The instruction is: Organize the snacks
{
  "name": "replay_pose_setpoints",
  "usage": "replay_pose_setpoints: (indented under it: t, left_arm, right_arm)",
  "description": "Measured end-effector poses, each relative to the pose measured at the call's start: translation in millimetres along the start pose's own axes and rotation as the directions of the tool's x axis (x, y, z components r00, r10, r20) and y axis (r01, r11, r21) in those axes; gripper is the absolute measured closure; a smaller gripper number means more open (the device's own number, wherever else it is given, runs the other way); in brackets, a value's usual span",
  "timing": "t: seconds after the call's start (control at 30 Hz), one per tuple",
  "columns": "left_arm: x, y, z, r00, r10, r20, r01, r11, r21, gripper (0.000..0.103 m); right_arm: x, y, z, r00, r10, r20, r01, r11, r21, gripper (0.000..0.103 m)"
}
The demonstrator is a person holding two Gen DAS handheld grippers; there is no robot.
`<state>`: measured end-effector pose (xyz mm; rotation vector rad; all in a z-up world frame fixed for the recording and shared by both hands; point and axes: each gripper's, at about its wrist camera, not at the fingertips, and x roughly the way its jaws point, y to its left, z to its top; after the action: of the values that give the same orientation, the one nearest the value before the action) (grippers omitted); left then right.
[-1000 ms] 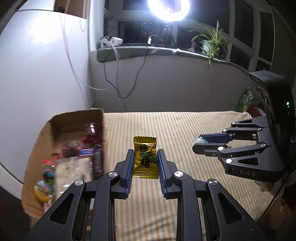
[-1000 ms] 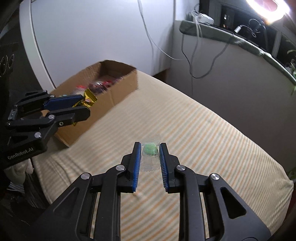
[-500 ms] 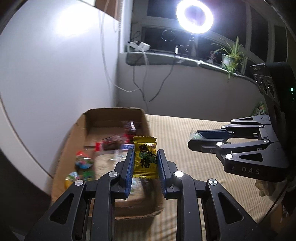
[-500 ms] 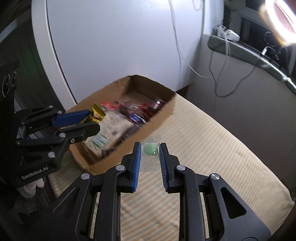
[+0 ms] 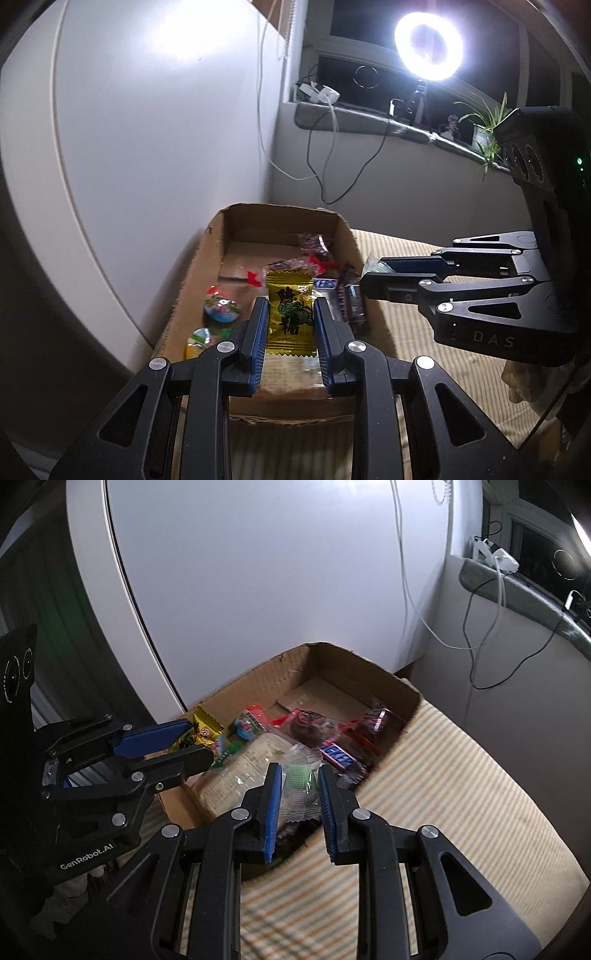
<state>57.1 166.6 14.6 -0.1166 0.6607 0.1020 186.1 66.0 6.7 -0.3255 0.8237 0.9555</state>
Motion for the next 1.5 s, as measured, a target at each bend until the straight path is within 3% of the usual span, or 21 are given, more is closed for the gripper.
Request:
replay_pose_setpoints:
  t: [0.43,0.83,0.93,1.0,1.2,1.3,1.43,1.5]
  left_arm:
    - [9.6,21.9,0.3,1.0,0.022,-0.016,-0.022,0.999,-0.028,0.08]
    - [18.1,25.8,1.1,0.999,0.031,-0.027,-0.032,0.999,-0.036,0.08]
    - [18.9,26.2,1.1,0.999,0.037,-0.028,-0.038,0.999,-0.035,0.078]
    - [18.6,26.5,1.1,0.999,0.037,-0.028,-0.038,0.999,-0.036,0.075]
    - [17.0,26.7,1.7,0.999,0.044,-0.023,-0.045,0.998,-0.034,0.063]
    - [15.9,26.4,1.1,0.999,0.048,-0.018,-0.048,0.998,-0.032,0.05]
    - [14.3,26.2,1.0,0.998,0.059,-0.015,-0.059,0.998,-0.033,0.035]
    - [13.6,26.4,0.7,0.998,0.067,-0.016,-0.068,0.997,-0.033,0.032]
  right_arm:
    - [35.1,4.7,12.0,0.999,0.014,-0.036,-0.014,1.0,0.006,0.082]
    - [43.1,4.0,13.7,0.999,0.009,-0.045,-0.008,1.0,0.007,0.081]
    - [43.5,2.5,13.6,0.999,0.007,-0.046,-0.007,1.0,0.005,0.071]
    - [42.0,2.3,13.4,0.999,0.001,-0.034,-0.001,1.0,0.001,0.058]
    - [40.0,-0.9,13.0,1.0,-0.009,-0.023,0.009,1.0,0.008,0.046]
    - [39.0,-2.3,11.9,1.0,-0.018,-0.016,0.018,1.0,0.008,0.034]
    - [35.7,-5.2,11.1,0.999,-0.036,-0.005,0.036,0.999,0.013,0.029]
    - [33.6,-6.9,10.3,0.999,-0.044,-0.003,0.045,0.999,0.017,0.021]
